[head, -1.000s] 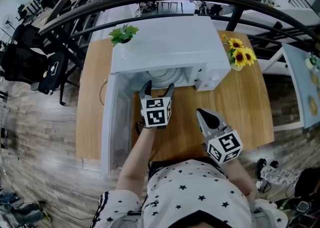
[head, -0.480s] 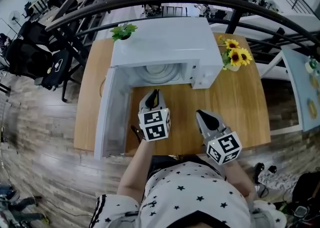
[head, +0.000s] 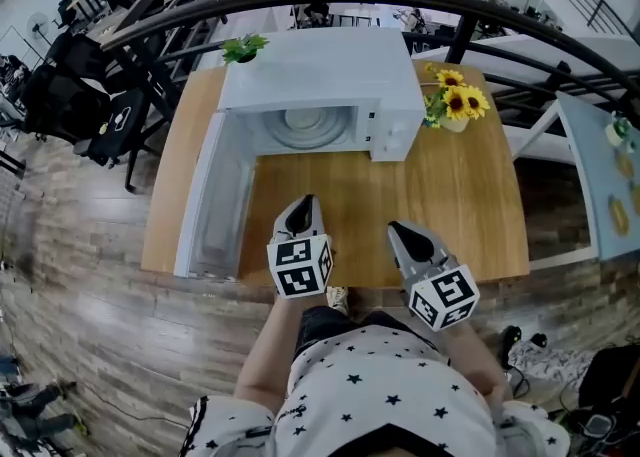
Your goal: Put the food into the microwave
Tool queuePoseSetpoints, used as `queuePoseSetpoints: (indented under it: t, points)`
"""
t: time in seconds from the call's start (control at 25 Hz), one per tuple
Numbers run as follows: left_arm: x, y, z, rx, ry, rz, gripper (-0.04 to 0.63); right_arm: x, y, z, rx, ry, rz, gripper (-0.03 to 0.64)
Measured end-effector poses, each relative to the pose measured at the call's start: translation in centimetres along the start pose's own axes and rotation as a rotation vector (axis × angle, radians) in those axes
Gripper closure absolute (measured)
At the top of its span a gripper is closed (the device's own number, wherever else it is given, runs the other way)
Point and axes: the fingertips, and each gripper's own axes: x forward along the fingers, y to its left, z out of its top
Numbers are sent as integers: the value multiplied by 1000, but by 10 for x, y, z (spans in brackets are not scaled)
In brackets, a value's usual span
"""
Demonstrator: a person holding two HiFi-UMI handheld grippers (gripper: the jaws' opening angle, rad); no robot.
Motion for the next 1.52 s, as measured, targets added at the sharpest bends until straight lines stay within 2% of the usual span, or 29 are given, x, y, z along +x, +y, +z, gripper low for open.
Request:
queuePoseSetpoints:
  t: [0.32,0.88,1.2,1.52]
  points:
    - [-56,-23,-20,-44,-22,-4,582,-46,14,-14,7,-9,10,611]
    - [-160,-54,-47,-44,-79,-24,583,-114,52,-40,10,-34,14,611]
    - [-198,-73,-68,-48,-102,-71,583,-140,72,-53,11,-45,14,611]
    - [-218,-86,-89,-40,-86,-97,582,-162,79,-60,11,-50,-8,611]
